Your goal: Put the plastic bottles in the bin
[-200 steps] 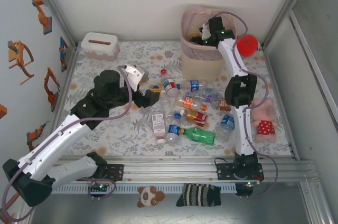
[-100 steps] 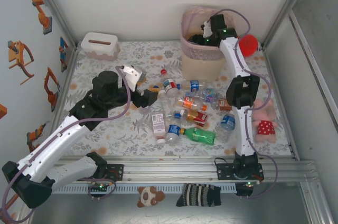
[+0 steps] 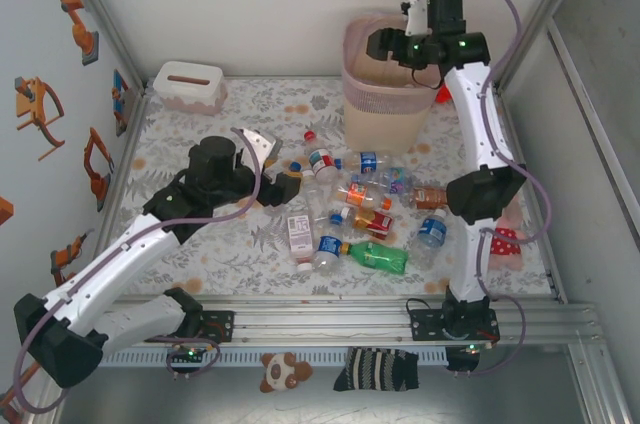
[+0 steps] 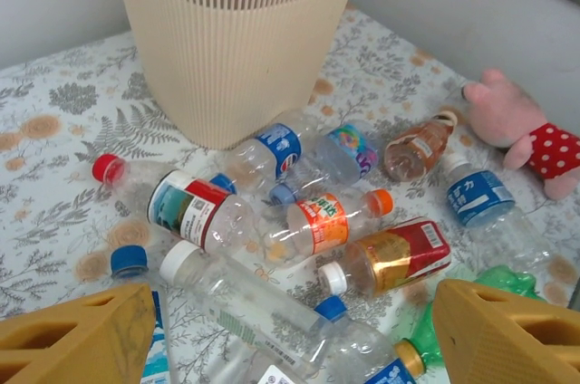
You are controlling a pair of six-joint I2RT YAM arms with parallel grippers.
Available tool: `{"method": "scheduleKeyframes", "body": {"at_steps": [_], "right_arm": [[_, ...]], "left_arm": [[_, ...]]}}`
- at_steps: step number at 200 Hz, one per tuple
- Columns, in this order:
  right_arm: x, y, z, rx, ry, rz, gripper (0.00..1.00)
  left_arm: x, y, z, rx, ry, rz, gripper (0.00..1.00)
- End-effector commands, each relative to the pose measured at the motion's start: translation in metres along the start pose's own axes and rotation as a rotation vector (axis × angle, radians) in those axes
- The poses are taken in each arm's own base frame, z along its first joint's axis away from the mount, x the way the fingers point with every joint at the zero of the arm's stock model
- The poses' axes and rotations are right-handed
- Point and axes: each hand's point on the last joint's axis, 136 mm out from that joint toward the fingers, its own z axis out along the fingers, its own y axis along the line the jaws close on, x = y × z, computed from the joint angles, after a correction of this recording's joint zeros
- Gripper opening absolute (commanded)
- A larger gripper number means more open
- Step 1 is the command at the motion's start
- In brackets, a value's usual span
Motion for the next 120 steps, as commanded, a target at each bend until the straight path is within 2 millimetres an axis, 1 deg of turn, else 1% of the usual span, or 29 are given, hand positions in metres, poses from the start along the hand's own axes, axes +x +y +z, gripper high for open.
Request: {"method": "scheduleKeyframes", "body": {"at_steps": [1, 34, 53, 71, 72, 95, 120], "right_arm": [[0.001, 0.007, -0.029, 0.028, -0.01, -0.026, 0.79], [0.005, 0.019, -0.064, 0.046, -0.027, -0.059, 0.79], [0.014, 0.022, -0.081, 0.061, -0.027, -0.07, 0.79], [0.024, 0.023, -0.092, 0.074, -0.019, -0.072, 0.79], [0.024, 0.025, -0.095, 0.074, -0.024, -0.075, 0.79], [0.041, 0.025, -0.105, 0.075, -0.01, -0.066, 0.79], [0.056, 0.022, -0.116, 0.101, -0.008, -0.061, 0.79]], "left_arm": [[0.015, 0.013, 0.011, -0.051, 0.067, -0.021, 0.79], [0.035, 0.035, 0.029, -0.134, 0.183, -0.026, 0.76], [0.048, 0.047, 0.037, -0.171, 0.249, -0.036, 0.75], [0.062, 0.059, 0.043, -0.21, 0.32, -0.034, 0.74], [0.063, 0.059, 0.043, -0.213, 0.324, -0.035, 0.74], [0.085, 0.072, 0.051, -0.249, 0.429, -0.04, 0.72], [0.11, 0.079, 0.062, -0.261, 0.537, -0.049, 0.71]]}}
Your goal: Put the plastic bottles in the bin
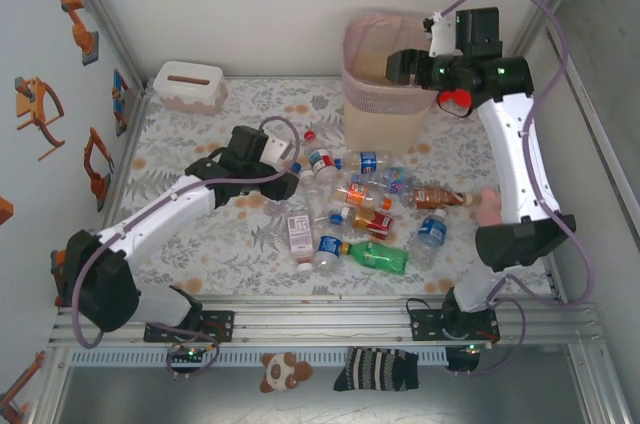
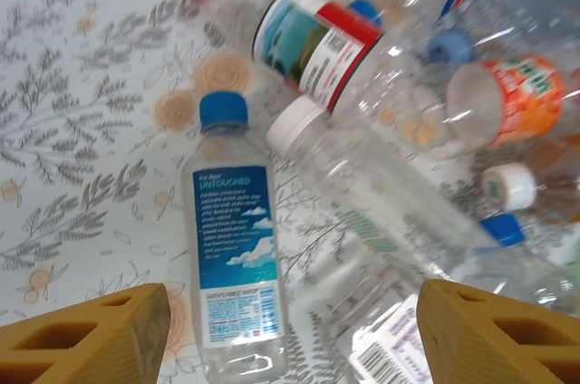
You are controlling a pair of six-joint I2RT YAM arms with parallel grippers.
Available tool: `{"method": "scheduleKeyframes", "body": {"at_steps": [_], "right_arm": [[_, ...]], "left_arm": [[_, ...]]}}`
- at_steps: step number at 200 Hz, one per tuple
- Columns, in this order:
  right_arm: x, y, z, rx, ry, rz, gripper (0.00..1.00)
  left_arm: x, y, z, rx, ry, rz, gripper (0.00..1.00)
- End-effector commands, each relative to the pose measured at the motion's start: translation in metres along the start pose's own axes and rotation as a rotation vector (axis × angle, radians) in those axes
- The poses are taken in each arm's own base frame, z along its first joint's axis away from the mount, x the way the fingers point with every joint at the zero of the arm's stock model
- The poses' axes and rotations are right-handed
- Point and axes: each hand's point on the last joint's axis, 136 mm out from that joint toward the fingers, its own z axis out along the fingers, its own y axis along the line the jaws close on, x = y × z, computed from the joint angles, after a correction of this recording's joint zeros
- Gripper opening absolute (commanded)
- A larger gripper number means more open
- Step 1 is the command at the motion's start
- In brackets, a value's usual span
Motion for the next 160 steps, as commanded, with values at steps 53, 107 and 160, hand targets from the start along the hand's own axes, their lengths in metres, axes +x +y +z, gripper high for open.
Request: {"method": "scheduleKeyframes", "body": {"at_steps": [53, 107, 160], "right_arm": [[0.035, -0.008, -0.034, 0.073, -0.011, -0.023, 0.79], [0.051, -0.015, -0.037, 0.102, 0.017, -0.024, 0.79], [0.056, -0.018, -0.032, 0.108, 0.034, -0.025, 0.79]], "left_arm": [[0.051, 0.019, 0.049, -0.084, 0.322, 0.016, 0.71], [0.07, 0.024, 0.075, -0.105, 0.442, 0.019, 0.7], [0.085, 0.022, 0.092, -0.087, 0.507, 0.003, 0.66]]}}
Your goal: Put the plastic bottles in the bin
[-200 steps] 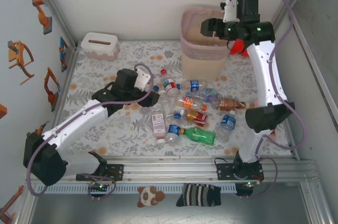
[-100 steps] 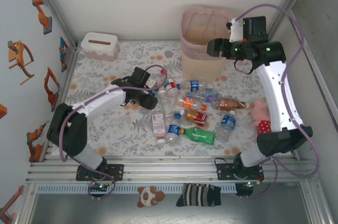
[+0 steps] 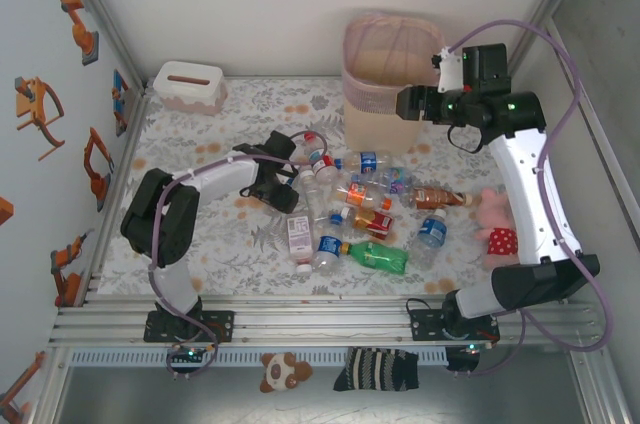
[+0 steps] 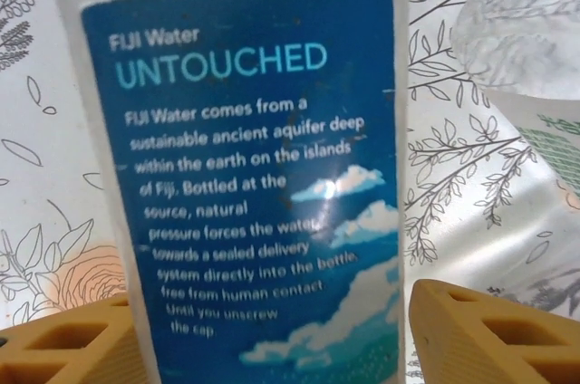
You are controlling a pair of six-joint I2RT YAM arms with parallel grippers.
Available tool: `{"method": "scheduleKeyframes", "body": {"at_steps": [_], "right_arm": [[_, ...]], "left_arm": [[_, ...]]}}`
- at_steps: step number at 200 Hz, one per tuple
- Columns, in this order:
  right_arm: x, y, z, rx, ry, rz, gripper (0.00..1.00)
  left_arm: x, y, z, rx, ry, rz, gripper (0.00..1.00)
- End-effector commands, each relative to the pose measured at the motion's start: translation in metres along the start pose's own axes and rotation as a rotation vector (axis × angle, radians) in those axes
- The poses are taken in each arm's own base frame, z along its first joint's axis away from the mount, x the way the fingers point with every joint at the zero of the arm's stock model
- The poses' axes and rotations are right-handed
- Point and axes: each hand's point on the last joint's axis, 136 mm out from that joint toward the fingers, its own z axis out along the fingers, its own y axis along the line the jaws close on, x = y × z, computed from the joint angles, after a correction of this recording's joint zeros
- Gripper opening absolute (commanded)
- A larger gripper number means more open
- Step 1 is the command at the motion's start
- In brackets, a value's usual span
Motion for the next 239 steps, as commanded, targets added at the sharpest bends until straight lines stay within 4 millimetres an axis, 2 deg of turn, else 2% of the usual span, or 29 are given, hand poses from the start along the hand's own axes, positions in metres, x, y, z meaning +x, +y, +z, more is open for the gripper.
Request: {"method": "scheduleKeyframes", "body": {"at_steps": [1, 69, 136, 166, 186, 194, 239], "right_arm": [[-0.002, -0.004, -0.005, 0.02, -0.019, -0.021, 0.79], [-0.005, -0.003, -0.002, 0.01, -0.023, -0.018, 0.78], [-0.005, -0.001, -0.002, 0.001, -0.027, -0.017, 0.78], [-0.006, -0.004, -0.001, 0.012, -0.029, -0.003, 0.81], [-0.01, -0.001, -0.001, -0.002, -0.047, -0.005, 0.9], [-0.012, 0.002, -0.002, -0.017, -0.054, -0.007, 0.99], [-0.017, 0.018, 0.0, -0.114, -0.075, -0.002, 1.0]], "left_arm": [[0.006, 0.0, 0.005, 0.008, 0.046, 0.003, 0.66], [0.011, 0.001, 0.014, 0.012, 0.081, -0.019, 0.59], [0.005, 0.0, 0.003, 0.044, 0.042, -0.047, 0.49], [-0.002, 0.003, -0.012, 0.037, -0.006, -0.056, 0.48], [-0.011, 0.001, -0.027, 0.056, -0.06, -0.061, 0.47], [-0.016, 0.0, -0.034, 0.069, -0.085, -0.061, 0.47], [-0.044, -0.014, -0.082, 0.163, -0.249, -0.052, 0.46]]}}
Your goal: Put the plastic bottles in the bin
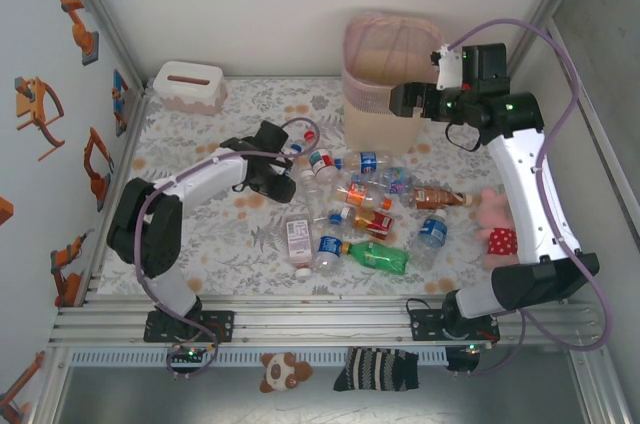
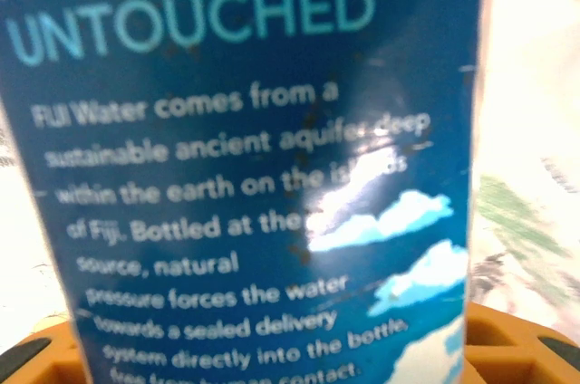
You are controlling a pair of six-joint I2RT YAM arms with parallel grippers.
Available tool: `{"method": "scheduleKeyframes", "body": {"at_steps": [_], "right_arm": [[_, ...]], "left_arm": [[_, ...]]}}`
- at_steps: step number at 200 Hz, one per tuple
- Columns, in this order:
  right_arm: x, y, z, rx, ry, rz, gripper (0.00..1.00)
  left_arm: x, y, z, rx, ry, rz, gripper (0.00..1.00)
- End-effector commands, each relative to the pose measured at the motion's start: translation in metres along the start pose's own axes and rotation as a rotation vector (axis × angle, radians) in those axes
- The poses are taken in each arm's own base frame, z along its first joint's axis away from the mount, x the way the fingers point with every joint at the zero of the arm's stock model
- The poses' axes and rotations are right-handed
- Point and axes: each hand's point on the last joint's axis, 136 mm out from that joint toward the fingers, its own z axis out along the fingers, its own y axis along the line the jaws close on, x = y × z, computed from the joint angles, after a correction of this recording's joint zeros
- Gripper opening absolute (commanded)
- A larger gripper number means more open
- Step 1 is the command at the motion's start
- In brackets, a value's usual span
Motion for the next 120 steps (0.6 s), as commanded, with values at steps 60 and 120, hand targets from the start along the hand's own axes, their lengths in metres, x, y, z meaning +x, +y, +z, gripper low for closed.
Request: {"method": "scheduleKeyframes", "body": {"at_steps": [60, 120], "right_arm": [[-0.016, 0.049, -0.011, -0.297, -0.131, -0.039, 0.92], [-0.031, 0.098, -0.054, -0.549, -0.302, -0.161, 0.82]], "left_arm": [[-0.067, -0.06, -0.118, 0.332, -0.42, 0.092, 0.46], [-0.083, -0.107, -0.23, 0.614, -0.774, 0.227, 0.45]]}}
